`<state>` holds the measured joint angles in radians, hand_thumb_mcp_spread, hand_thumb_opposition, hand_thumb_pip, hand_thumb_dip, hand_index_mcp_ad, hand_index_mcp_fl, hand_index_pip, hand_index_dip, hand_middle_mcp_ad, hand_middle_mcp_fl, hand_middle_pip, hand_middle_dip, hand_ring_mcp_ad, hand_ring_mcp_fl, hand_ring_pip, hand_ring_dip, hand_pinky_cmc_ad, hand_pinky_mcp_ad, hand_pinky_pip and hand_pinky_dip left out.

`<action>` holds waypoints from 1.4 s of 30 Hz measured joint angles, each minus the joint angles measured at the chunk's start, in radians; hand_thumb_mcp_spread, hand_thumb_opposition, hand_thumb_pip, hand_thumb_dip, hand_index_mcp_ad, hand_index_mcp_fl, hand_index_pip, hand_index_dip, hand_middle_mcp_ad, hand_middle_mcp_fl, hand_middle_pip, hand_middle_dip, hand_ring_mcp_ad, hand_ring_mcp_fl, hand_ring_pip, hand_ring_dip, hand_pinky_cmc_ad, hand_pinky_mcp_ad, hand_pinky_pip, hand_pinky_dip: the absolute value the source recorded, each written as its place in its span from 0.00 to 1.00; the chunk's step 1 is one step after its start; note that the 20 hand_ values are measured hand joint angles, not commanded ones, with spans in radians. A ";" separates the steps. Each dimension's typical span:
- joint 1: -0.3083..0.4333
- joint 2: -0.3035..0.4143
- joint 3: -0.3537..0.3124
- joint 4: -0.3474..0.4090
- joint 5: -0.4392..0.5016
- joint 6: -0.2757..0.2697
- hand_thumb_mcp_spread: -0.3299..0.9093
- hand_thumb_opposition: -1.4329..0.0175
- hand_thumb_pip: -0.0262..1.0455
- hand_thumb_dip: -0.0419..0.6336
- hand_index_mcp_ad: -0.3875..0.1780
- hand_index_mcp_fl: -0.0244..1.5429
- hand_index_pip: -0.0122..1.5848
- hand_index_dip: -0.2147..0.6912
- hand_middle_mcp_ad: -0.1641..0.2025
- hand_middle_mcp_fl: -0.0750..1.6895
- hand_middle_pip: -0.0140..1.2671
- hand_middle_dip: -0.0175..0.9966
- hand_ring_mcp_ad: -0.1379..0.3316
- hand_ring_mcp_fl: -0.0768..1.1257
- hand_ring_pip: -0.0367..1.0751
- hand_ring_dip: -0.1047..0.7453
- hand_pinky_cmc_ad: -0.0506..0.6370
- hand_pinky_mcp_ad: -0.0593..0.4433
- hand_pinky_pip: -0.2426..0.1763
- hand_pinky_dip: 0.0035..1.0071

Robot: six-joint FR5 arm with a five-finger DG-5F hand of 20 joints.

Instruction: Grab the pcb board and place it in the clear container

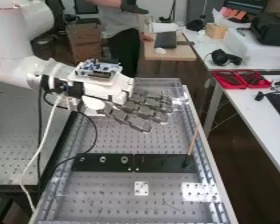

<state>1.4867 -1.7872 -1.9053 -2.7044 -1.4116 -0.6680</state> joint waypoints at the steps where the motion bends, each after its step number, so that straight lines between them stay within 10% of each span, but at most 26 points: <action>1: -0.002 -0.008 0.000 0.002 0.001 0.000 0.56 0.54 0.23 0.12 0.62 0.08 0.06 0.38 0.54 0.04 0.10 0.04 0.49 0.06 0.08 0.10 0.41 0.40 0.40 0.22; 15: -0.026 -0.100 0.012 0.034 -0.001 -0.013 0.63 0.50 0.31 0.16 0.56 0.18 0.07 0.43 0.53 0.05 0.11 0.05 0.52 0.07 0.10 0.10 0.43 0.41 0.39 0.23; 42: -0.160 -0.209 0.071 0.084 -0.246 -0.118 0.70 0.43 0.36 0.32 0.44 0.24 0.54 0.44 0.54 0.04 0.11 0.10 0.54 0.07 0.10 0.10 0.43 0.41 0.40 0.17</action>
<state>1.3265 -1.9966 -1.8344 -2.6208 -1.6577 -0.7858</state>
